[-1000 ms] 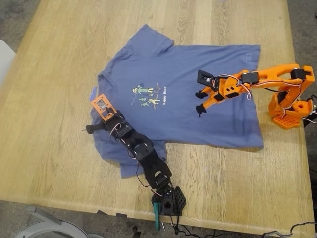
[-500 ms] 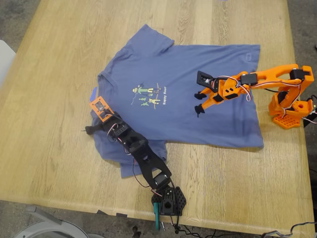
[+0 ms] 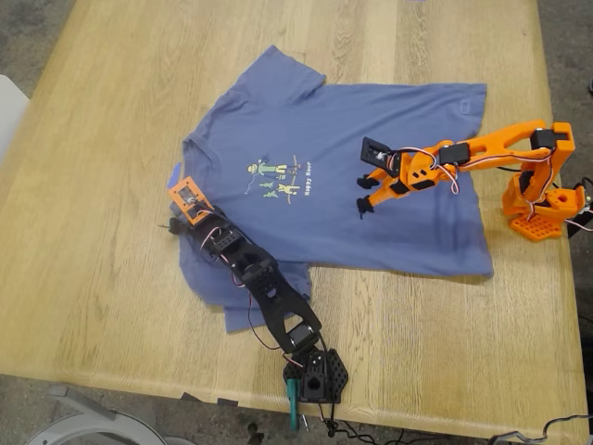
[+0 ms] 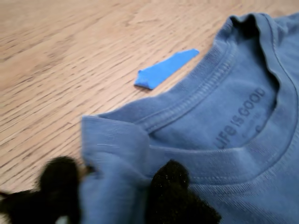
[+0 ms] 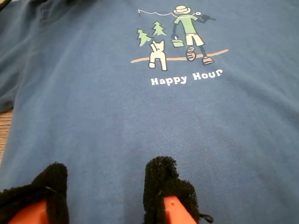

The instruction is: Fold a T-shirt

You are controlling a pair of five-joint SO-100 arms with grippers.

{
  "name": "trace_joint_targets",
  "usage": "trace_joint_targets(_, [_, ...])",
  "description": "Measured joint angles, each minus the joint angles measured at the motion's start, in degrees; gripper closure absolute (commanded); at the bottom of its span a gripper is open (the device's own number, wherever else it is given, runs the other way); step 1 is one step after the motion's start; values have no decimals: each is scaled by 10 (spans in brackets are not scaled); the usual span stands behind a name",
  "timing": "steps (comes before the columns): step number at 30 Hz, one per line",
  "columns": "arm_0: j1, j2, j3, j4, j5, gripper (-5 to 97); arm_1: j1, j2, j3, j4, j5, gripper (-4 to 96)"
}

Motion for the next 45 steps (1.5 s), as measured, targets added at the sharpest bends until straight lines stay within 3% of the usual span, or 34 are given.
trace_joint_targets(9, [4,6,-4,38,-26,861,1,-11,40,-38,7,521])
trace_joint_targets(25, [30,56,21,98,-28,856,1,-92,56,-71,7,525])
trace_joint_targets(45, [60,126,97,118,-30,856,-11,-220,-59,-69,7,555])
